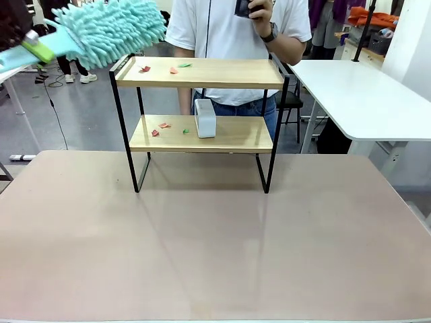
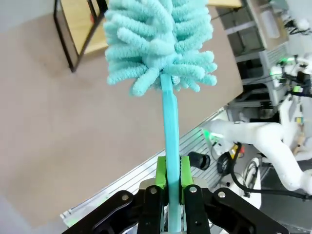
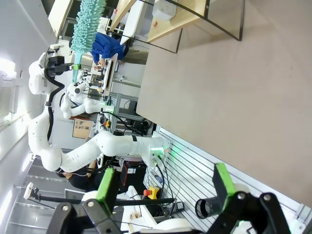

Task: Clean the shelf.
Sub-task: Clean the specific tier of the Shelf with the Duster once objects are removed, then clean the remaining tier of the Shelf with the Duster once objects are removed.

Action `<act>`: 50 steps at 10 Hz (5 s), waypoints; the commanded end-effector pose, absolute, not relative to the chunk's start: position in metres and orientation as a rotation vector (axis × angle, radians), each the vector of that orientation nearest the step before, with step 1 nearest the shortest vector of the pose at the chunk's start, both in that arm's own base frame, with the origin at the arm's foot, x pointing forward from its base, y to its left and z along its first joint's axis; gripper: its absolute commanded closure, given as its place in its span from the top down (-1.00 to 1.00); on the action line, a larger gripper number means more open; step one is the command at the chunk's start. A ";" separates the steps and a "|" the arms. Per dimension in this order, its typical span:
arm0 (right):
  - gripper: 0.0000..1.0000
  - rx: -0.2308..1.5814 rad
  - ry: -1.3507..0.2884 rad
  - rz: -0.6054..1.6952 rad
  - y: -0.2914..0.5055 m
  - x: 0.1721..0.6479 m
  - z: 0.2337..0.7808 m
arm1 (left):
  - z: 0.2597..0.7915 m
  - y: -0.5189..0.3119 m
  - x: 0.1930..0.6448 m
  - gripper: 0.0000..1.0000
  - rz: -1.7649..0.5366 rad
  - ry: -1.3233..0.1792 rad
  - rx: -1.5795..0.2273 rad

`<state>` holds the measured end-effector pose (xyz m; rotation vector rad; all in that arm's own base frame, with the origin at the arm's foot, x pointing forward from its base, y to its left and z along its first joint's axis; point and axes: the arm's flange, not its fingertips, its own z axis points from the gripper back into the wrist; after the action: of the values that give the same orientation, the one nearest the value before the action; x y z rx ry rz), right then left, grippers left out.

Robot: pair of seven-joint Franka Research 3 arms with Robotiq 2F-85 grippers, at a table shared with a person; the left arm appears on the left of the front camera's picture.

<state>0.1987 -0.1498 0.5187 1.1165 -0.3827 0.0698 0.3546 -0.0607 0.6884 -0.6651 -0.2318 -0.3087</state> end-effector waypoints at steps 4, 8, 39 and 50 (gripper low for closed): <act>1.00 1.131 -0.408 0.090 -0.149 0.200 0.520 | 0.684 -0.094 0.408 -1.00 -0.186 -0.270 -0.599; 1.00 1.131 -0.408 0.090 -0.149 0.200 0.520 | 0.669 -0.095 0.422 -1.00 -0.133 -0.259 -0.553; 1.00 1.131 -0.408 0.090 -0.149 0.200 0.520 | 0.572 0.157 0.412 -1.00 0.262 -0.046 -1.141; 1.00 1.131 -0.408 0.090 -0.149 0.200 0.520 | 0.535 0.158 0.435 -1.00 0.292 -0.020 -1.061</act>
<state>0.1988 -0.1498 0.5182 1.1158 -0.3807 0.0685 0.4360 0.1603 0.5333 -1.0561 -0.0226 0.2972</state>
